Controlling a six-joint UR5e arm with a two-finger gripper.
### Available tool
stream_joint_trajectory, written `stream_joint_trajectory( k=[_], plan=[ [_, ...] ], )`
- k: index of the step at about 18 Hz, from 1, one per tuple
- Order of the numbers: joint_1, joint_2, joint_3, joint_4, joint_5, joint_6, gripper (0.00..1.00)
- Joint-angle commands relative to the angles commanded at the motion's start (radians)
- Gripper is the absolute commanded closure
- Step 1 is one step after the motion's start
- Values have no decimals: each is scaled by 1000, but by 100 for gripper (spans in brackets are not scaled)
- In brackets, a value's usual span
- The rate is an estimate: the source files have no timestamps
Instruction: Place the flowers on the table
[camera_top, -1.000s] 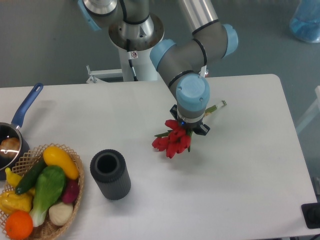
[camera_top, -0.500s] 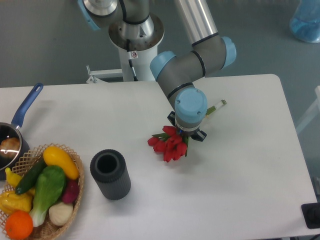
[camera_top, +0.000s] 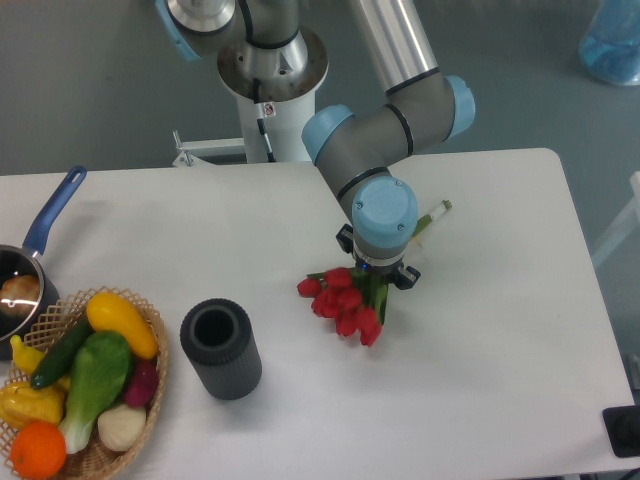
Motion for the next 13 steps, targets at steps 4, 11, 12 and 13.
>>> stream_joint_trajectory(
  k=[4, 11, 12, 13],
  plan=[
    [3, 12, 15, -2, -3, -3, 0],
    [5, 58, 104, 93, -47, -150, 0],
    [3, 61, 113, 116, -55, -150, 0],
    [5, 74, 117, 144, -73, -150, 0]
  ],
)
